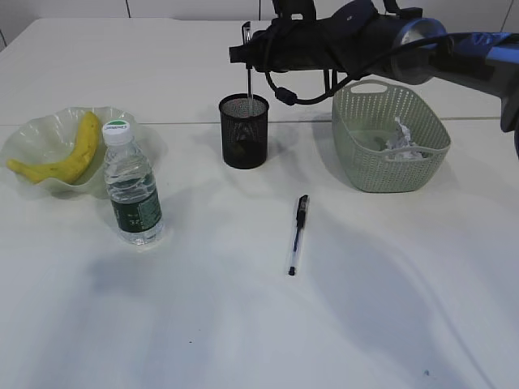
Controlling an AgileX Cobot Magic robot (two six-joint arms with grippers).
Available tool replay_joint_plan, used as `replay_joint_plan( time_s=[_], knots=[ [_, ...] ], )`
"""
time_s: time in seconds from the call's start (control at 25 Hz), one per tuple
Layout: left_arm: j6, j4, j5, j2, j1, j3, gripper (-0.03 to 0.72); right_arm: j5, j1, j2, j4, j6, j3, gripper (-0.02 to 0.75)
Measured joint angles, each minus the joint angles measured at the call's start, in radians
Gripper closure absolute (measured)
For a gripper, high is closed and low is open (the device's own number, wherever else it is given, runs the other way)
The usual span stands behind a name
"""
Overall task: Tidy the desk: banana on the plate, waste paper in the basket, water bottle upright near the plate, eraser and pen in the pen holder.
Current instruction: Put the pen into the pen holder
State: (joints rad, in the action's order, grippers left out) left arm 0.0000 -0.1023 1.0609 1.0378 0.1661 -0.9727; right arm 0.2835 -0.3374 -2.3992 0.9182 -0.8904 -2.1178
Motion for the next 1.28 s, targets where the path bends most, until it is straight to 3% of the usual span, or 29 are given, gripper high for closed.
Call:
replay_joint_plan(
  time_s=[1.28],
  knots=[
    [0.0,0.0,0.0,0.0,0.0,0.0,0.193,-0.002,0.0,0.0,0.004,-0.006,-0.002,0.564]
  ],
)
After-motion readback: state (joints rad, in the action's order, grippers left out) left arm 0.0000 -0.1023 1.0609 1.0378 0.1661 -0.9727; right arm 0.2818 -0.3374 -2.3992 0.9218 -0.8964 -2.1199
